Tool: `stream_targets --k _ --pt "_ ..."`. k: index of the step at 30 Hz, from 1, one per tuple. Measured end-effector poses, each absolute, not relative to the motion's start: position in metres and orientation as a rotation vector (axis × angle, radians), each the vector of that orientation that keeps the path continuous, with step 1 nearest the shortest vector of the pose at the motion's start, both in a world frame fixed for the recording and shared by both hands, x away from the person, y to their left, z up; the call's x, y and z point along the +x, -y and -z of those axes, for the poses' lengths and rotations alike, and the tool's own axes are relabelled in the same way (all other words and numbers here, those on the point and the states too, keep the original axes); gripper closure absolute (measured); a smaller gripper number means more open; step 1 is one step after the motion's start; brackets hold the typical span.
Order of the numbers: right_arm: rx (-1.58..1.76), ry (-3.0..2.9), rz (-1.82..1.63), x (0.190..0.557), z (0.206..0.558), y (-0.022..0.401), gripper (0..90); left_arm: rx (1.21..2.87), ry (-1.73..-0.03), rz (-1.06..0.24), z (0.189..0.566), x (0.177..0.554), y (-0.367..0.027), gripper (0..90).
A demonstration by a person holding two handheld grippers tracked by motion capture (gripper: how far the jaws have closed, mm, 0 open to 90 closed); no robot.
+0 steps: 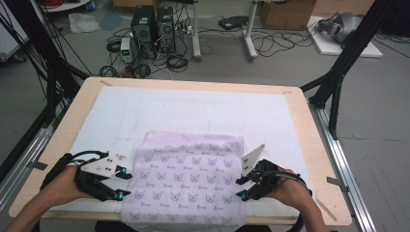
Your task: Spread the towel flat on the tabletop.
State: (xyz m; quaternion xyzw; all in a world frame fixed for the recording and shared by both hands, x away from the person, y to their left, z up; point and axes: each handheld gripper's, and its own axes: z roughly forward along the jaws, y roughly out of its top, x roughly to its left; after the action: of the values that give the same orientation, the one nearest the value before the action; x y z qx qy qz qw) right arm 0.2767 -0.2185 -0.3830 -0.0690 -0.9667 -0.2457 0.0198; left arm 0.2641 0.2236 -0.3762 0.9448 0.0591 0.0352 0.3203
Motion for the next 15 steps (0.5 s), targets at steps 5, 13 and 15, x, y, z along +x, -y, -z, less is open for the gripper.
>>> stream_targets --k 5,13,15 --pt "-0.232 3.089 0.597 0.289 0.395 0.199 57.3 2.564 -0.211 -0.073 0.396 0.289 -0.206 49.9" --pt "-0.24 3.087 0.418 0.301 0.409 0.192 85.1 2.64 -0.337 0.001 0.416 0.308 -0.201 70.2" --pt "-0.233 3.064 0.427 0.304 0.409 0.193 88.5 2.643 -0.36 0.032 0.415 0.308 -0.201 83.7"
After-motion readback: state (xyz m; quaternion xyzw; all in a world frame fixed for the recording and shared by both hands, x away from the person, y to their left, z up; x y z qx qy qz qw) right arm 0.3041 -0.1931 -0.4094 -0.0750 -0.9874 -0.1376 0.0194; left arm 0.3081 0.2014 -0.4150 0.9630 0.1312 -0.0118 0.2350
